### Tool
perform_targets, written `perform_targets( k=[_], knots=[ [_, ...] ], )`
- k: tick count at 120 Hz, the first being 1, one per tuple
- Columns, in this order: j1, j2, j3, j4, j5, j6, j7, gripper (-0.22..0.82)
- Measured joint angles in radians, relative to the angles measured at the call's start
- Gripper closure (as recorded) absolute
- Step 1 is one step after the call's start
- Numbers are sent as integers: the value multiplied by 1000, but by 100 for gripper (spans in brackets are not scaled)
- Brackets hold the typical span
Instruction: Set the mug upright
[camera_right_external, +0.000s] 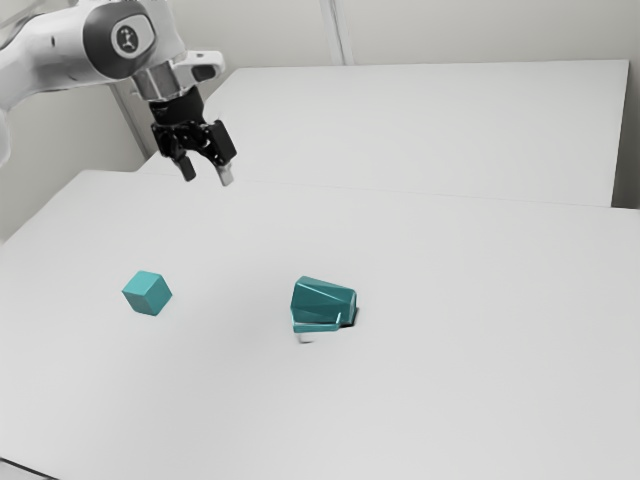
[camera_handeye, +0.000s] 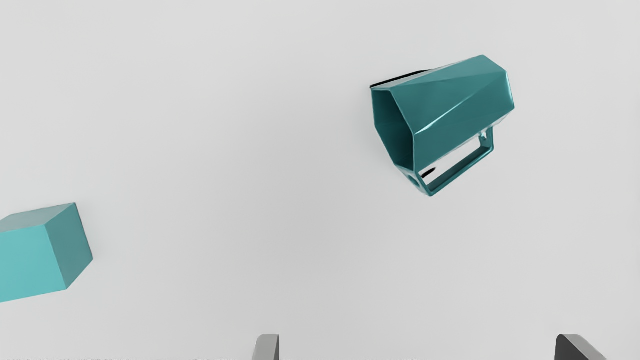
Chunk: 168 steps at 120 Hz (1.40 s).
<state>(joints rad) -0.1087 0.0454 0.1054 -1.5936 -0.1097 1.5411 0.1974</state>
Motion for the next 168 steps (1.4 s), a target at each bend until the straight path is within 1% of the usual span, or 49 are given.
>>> perform_targets(
  k=[11,20,33,49,62,78,88,101,111,124,135,154,168],
  knots=[
    [11,-48,1,-118,-103,38,-3,0],
    [20,-66,3,-180,-180,73,-3,0],
    [-1,-73,48,-281,-302,118,20,0],
    [33,-59,59,-396,-424,219,76,0],
    [68,-24,58,-433,-471,308,119,0],
    [94,-15,49,-509,-517,417,162,0],
    [83,-4,43,-527,-541,470,185,0],
    [31,47,41,-531,-624,515,226,0],
    [7,84,40,-532,-700,534,264,0],
    [25,106,40,-533,-754,528,308,0],
    [33,121,40,-532,-790,510,344,0],
    [33,188,41,-531,-936,472,432,0],
    [32,202,40,-531,-996,449,484,0]
  ],
)
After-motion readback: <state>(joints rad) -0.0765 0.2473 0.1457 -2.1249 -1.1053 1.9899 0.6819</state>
